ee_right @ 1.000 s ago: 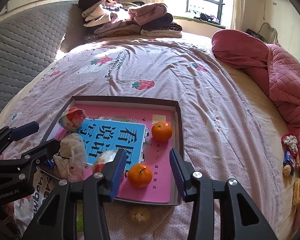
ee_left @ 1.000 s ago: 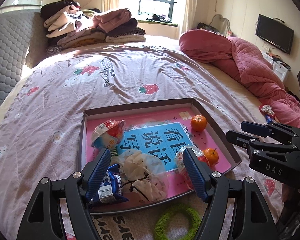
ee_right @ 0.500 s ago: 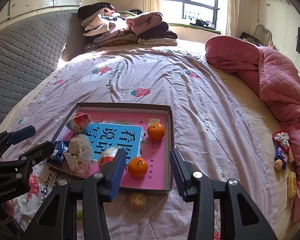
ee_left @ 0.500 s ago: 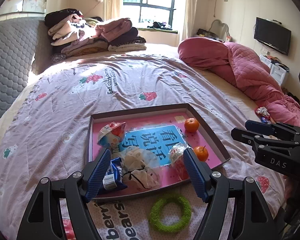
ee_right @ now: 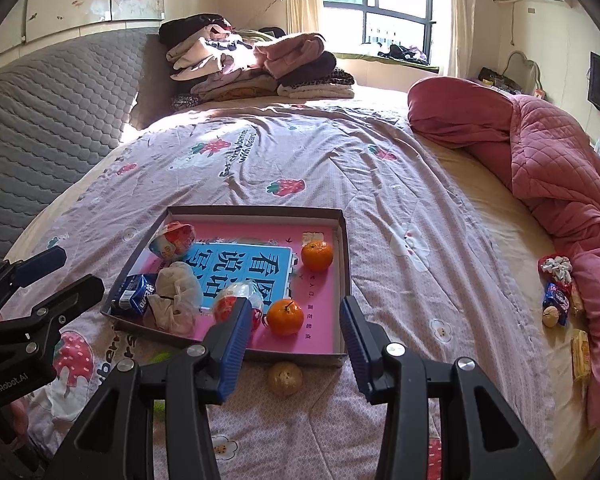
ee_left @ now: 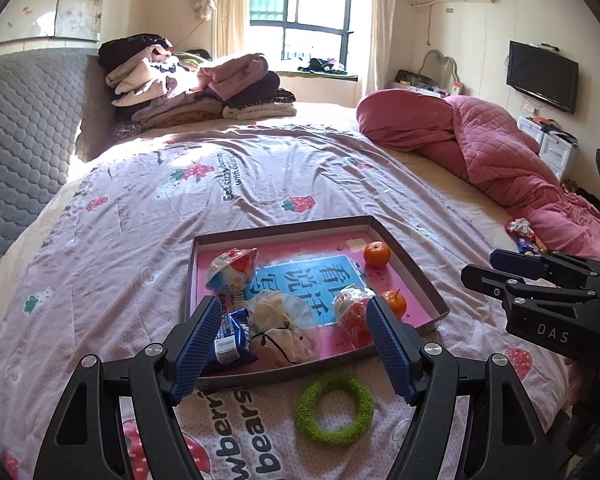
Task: Organize objects
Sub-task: 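Pull both grippers back from the tray toward the bedspread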
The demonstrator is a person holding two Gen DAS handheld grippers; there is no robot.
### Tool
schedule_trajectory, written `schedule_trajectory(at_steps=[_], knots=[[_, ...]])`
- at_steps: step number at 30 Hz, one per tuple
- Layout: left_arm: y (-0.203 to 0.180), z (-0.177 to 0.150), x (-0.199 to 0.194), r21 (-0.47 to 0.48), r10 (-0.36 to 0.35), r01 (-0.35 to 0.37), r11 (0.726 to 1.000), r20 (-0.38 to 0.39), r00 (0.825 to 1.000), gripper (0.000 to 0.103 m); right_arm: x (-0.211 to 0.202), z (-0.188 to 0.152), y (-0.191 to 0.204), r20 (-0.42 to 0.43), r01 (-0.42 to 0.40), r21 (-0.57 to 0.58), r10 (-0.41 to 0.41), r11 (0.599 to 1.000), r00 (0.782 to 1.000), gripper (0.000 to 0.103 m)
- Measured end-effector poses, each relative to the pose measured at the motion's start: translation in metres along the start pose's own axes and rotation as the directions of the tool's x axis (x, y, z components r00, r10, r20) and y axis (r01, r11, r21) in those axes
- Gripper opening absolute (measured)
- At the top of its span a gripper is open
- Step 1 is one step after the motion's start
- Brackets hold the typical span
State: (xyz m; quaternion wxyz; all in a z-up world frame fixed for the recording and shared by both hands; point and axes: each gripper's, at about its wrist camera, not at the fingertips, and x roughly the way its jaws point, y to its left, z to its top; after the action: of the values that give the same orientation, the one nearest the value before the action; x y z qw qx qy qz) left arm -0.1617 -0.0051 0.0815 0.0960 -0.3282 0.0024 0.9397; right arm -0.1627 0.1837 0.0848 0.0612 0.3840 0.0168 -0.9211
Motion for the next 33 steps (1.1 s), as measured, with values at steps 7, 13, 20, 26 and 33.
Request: schedule_trajectory(at_steps=[7, 13, 20, 26, 33], knots=[[-0.002, -0.008, -0.004, 0.008, 0.016, -0.016, 1.0, -0.004, 1.0, 0.076, -0.01, -0.007, 0.003, 0.009, -0.004, -0.002, 0.004, 1.0, 1.0, 0.045], [-0.007, -0.014, -0.008, 0.023, 0.03, -0.03, 0.999, -0.003, 1.0, 0.076, -0.017, -0.014, 0.005, 0.013, -0.007, -0.005, 0.007, 1.0, 1.0, 0.046], [-0.011, -0.022, -0.013, 0.028, 0.035, -0.035, 0.999, -0.008, 0.999, 0.076, -0.024, -0.022, 0.008, 0.023, -0.01, -0.014, 0.01, 1.0, 1.0, 0.047], [-0.013, -0.031, -0.02, 0.034, 0.031, -0.031, 0.999, -0.012, 0.999, 0.076, -0.029, -0.027, 0.008, 0.03, -0.01, -0.012, 0.011, 1.0, 0.999, 0.049], [-0.015, -0.041, -0.025, 0.041, 0.036, -0.036, 0.999, -0.01, 0.999, 0.076, -0.032, -0.035, 0.012, 0.032, -0.004, -0.024, 0.005, 1.0, 0.999, 0.049]])
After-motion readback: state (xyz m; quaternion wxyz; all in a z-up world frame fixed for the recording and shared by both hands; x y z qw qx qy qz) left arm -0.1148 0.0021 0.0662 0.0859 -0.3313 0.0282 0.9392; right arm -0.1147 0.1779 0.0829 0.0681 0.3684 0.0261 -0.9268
